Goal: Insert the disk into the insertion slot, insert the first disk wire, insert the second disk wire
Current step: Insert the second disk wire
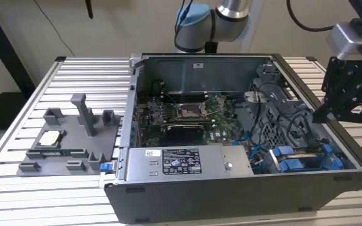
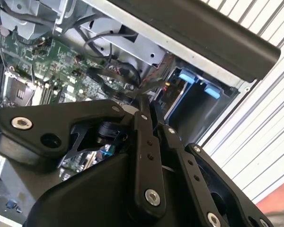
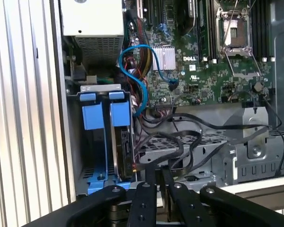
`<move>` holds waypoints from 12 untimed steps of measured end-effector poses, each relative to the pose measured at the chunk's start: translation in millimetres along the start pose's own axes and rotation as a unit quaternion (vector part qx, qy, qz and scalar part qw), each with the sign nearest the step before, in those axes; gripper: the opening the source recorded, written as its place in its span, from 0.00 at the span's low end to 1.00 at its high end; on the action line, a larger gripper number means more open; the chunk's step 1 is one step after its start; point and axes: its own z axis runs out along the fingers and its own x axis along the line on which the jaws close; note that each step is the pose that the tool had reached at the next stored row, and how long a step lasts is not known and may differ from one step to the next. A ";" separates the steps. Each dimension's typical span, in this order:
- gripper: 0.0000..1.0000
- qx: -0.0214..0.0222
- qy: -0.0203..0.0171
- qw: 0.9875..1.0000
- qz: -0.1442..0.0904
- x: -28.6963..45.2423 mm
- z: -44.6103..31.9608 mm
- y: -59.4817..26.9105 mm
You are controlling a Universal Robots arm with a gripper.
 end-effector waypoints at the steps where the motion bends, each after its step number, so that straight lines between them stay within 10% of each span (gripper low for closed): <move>1: 0.16 0.000 -0.001 1.000 0.000 0.3 0.0 4.1; 8: 0.16 0.000 -0.001 1.000 0.000 5.0 2.5 34.3; 12: 0.16 0.000 -0.001 1.000 -0.002 10.9 7.3 37.8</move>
